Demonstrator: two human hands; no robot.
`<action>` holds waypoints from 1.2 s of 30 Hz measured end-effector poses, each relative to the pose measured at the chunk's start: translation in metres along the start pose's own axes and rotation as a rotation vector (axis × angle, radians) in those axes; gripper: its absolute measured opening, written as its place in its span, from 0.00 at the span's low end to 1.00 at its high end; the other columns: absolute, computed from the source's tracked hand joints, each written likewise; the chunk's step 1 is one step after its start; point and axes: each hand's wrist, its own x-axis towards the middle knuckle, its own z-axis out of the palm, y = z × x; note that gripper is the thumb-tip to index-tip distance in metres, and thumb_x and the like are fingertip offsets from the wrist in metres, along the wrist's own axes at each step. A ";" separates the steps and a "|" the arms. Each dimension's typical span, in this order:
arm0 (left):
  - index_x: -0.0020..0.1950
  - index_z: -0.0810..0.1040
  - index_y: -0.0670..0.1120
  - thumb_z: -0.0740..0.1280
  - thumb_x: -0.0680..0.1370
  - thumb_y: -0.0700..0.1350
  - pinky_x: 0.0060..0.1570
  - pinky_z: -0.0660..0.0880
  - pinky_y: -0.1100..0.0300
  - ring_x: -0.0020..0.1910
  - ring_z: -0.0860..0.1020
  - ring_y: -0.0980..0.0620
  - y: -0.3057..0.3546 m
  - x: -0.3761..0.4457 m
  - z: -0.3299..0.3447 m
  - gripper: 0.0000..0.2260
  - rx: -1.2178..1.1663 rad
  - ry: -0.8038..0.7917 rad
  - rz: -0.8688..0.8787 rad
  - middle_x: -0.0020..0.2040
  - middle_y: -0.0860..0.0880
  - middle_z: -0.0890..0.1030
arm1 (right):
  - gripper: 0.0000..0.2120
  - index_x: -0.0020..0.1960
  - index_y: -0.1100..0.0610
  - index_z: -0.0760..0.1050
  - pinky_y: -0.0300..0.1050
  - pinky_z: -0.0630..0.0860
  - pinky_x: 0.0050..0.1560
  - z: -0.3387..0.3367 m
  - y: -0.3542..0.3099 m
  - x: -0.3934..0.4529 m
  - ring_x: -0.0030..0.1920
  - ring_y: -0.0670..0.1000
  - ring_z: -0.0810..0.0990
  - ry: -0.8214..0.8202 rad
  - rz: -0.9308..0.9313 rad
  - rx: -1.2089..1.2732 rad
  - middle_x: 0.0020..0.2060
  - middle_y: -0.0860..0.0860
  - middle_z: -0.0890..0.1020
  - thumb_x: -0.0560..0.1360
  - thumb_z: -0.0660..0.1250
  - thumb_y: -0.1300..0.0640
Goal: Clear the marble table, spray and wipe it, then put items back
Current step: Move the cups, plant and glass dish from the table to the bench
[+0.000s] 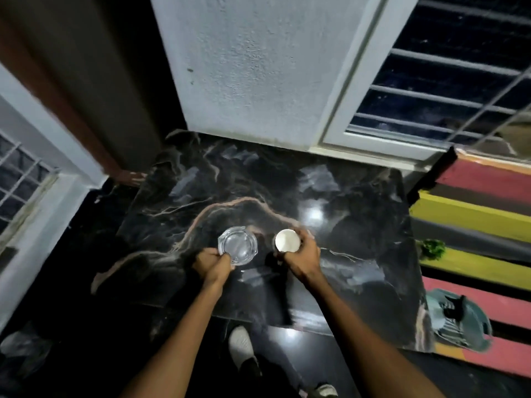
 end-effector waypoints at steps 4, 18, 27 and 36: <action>0.31 0.76 0.47 0.70 0.68 0.34 0.40 0.84 0.41 0.35 0.86 0.42 -0.002 -0.053 0.048 0.10 0.034 -0.018 0.071 0.33 0.39 0.84 | 0.31 0.59 0.46 0.78 0.52 0.84 0.51 -0.059 0.033 -0.010 0.52 0.53 0.84 0.051 0.017 0.022 0.50 0.48 0.84 0.58 0.80 0.60; 0.48 0.81 0.36 0.70 0.70 0.34 0.42 0.85 0.44 0.36 0.86 0.41 -0.023 -0.253 0.266 0.07 0.120 -0.289 0.154 0.41 0.35 0.86 | 0.28 0.56 0.46 0.78 0.50 0.83 0.50 -0.322 0.172 -0.066 0.48 0.53 0.84 0.361 0.078 0.094 0.45 0.49 0.85 0.57 0.79 0.59; 0.38 0.79 0.45 0.70 0.69 0.36 0.46 0.84 0.44 0.39 0.87 0.41 -0.023 -0.322 0.373 0.04 0.284 -0.435 0.231 0.40 0.40 0.87 | 0.30 0.58 0.49 0.76 0.28 0.74 0.40 -0.423 0.217 -0.056 0.49 0.52 0.79 0.484 0.159 0.123 0.49 0.50 0.82 0.60 0.79 0.66; 0.37 0.80 0.47 0.70 0.68 0.36 0.49 0.84 0.45 0.44 0.85 0.40 0.008 -0.331 0.497 0.06 0.394 -0.519 0.299 0.45 0.42 0.87 | 0.28 0.60 0.54 0.78 0.43 0.78 0.48 -0.500 0.254 -0.005 0.51 0.54 0.80 0.575 0.294 0.083 0.50 0.53 0.83 0.62 0.80 0.62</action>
